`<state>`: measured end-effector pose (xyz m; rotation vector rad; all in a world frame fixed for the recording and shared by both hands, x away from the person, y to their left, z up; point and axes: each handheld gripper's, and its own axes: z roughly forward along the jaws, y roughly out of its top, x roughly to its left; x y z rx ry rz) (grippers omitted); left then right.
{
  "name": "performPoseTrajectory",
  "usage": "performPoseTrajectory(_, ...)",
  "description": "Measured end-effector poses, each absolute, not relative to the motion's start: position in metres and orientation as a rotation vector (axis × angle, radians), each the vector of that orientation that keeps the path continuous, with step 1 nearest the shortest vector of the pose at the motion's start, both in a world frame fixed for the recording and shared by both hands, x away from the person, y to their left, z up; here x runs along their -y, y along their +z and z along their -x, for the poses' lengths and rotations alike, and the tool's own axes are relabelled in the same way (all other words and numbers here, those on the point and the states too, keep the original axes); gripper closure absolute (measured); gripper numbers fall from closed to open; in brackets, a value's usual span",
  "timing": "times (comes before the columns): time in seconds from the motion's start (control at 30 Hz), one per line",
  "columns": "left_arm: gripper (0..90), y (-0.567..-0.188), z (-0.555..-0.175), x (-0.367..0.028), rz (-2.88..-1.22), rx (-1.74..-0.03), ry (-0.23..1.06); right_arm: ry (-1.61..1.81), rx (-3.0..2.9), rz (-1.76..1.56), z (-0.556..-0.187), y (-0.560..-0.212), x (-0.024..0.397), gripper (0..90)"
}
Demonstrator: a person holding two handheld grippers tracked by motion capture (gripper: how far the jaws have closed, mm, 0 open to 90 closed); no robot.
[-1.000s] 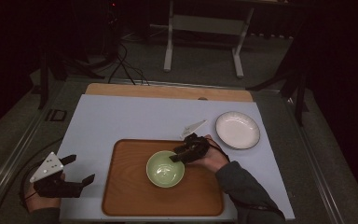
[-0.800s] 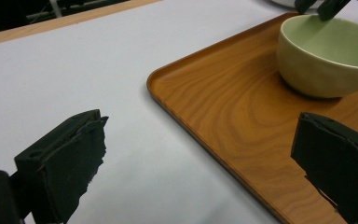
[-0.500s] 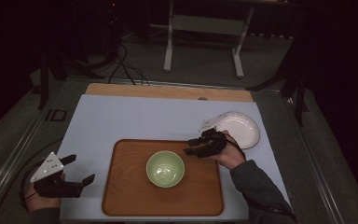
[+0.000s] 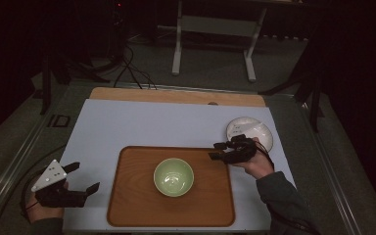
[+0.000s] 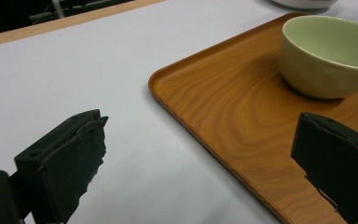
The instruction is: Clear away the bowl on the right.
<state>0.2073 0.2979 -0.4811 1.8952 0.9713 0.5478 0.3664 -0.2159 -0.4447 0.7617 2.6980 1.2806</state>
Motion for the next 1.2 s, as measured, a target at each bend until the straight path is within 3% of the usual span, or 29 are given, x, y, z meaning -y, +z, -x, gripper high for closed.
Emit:
performPoseTrajectory(0.2, 2.9, -0.481, -0.207, -0.298, -1.895, -0.969, 0.549, 1.200, -2.655, -0.769, -0.357, -0.450, 0.237, 49.5)
performPoseTrajectory(0.7, 2.9, -0.481, -0.207, -0.297, -1.896, -0.971, 0.549, 1.360, -2.450, -0.914, -0.326, -0.466, 0.294, 44.0)
performPoseTrajectory(1.03, 2.8, -0.482, -0.208, -0.297, -1.902, -0.970, 0.547, 1.282, -2.381, -0.919, -0.313, -0.482, 0.308, 42.8)
performPoseTrajectory(1.2, 2.8, -0.483, -0.209, -0.297, -1.895, -0.979, 0.545, 1.304, -2.330, -0.963, -0.308, -0.485, 0.318, 37.8)
